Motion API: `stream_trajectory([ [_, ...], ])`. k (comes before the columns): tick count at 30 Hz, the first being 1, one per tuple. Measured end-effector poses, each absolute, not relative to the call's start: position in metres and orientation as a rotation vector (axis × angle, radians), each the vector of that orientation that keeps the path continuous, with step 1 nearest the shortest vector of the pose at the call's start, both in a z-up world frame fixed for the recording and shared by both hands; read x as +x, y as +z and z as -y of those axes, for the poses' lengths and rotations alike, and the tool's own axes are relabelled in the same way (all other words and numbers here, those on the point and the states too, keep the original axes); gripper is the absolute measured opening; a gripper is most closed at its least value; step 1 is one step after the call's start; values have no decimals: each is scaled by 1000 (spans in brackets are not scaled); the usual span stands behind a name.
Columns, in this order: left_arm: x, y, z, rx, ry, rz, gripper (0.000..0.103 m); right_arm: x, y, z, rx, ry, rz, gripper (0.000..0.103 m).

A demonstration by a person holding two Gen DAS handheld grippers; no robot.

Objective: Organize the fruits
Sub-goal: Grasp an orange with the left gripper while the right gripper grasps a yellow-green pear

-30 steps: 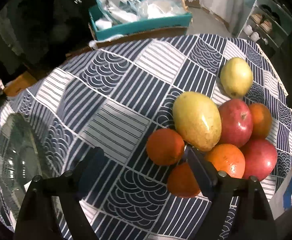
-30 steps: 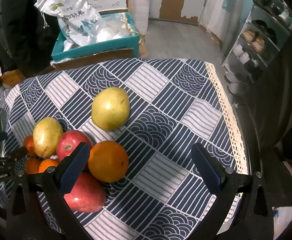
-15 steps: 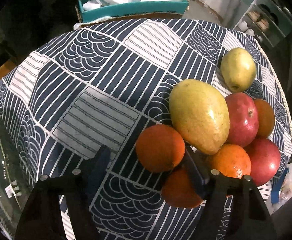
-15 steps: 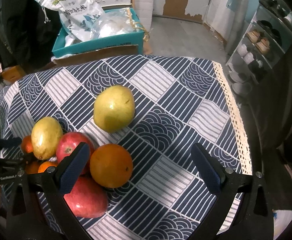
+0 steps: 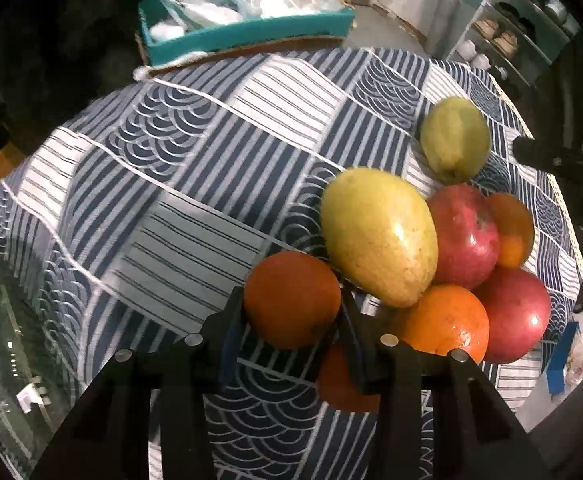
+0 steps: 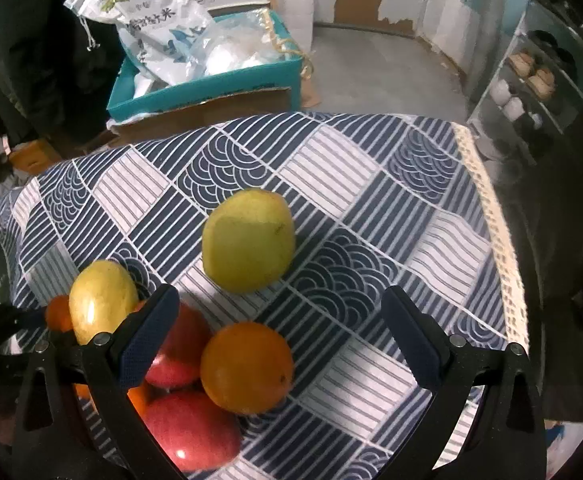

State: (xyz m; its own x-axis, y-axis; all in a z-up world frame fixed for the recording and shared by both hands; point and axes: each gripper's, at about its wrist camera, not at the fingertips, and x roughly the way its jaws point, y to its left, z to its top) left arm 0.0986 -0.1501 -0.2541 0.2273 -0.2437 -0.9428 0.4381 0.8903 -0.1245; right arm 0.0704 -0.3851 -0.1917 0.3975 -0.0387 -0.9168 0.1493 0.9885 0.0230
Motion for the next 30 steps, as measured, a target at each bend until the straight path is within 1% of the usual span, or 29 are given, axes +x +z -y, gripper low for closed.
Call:
stream_trajectory([
  [11, 122, -232, 114, 106, -355, -1174, 45, 112, -227, 379, 134, -106, -1242, 100],
  [19, 132, -225, 101, 45, -322, -1162, 45, 134, -250, 380, 180, -128, -1296, 99],
  [21, 133, -225, 100, 37, -319, -1164, 45, 135, -255, 379, 176, -131, -1314, 91],
  [24, 132, -224, 98, 28, -317, -1163, 45, 135, -258, 377, 173, -128, -1330, 82],
  [25, 133, -224, 97, 25, -317, -1163, 45, 136, -258, 376, 173, -122, -1328, 81],
  [26, 133, -224, 97, 23, -316, -1163, 45, 136, -257, 374, 169, -119, -1324, 77],
  [27, 133, -223, 96, 20, -317, -1163, 45, 136, -256, 373, 162, -113, -1319, 75],
  [30, 132, -221, 94, 16, -316, -1163, 45, 135, -254, 370, 129, -109, -1314, 74],
])
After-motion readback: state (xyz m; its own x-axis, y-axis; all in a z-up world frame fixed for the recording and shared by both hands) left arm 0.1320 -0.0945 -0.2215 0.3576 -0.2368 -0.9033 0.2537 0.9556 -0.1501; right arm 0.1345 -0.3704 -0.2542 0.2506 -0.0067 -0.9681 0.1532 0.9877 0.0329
